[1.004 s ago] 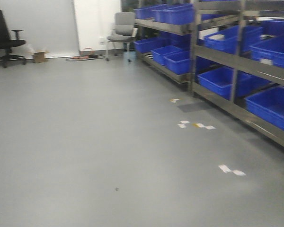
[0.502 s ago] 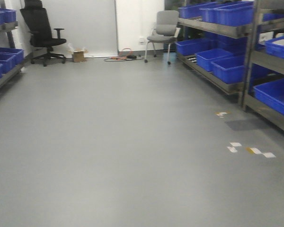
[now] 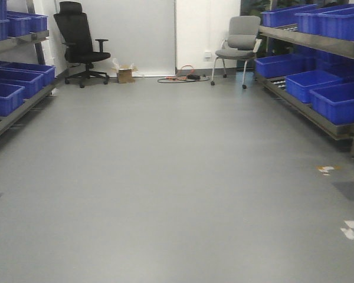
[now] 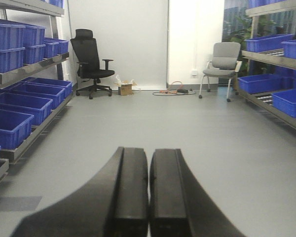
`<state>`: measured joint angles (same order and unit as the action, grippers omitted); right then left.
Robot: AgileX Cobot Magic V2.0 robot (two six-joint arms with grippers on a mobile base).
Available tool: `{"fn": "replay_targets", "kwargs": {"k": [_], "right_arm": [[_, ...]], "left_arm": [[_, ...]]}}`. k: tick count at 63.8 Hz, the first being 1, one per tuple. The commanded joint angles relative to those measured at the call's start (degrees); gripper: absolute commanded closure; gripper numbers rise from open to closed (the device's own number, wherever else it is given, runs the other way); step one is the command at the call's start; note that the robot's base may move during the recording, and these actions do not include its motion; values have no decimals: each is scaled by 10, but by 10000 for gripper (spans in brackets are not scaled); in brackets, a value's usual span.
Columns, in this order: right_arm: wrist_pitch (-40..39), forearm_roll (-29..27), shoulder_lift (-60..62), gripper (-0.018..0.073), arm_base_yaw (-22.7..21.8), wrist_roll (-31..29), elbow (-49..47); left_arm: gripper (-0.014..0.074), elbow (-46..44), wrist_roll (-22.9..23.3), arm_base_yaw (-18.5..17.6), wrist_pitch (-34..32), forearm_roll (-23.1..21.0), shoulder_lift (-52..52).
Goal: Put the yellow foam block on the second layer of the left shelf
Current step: 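Drive the base down the aisle toward the shelf rack of blue bins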
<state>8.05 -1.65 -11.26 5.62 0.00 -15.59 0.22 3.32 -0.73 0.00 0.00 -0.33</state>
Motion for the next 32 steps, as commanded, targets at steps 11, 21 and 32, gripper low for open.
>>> {"fn": "replay_targets", "kwargs": {"k": [11, 21, 32], "right_arm": [[-52, 6, -6, 39, -3, 0, -16], [-52, 6, -6, 39, -3, 0, -16], [-52, 6, -6, 39, -3, 0, -16]], "left_arm": [[472, 15, 2, -1, -47, -3, -11], [472, 15, 2, -1, -47, -3, -11], [472, 15, 2, -1, -47, -3, -11]]}}
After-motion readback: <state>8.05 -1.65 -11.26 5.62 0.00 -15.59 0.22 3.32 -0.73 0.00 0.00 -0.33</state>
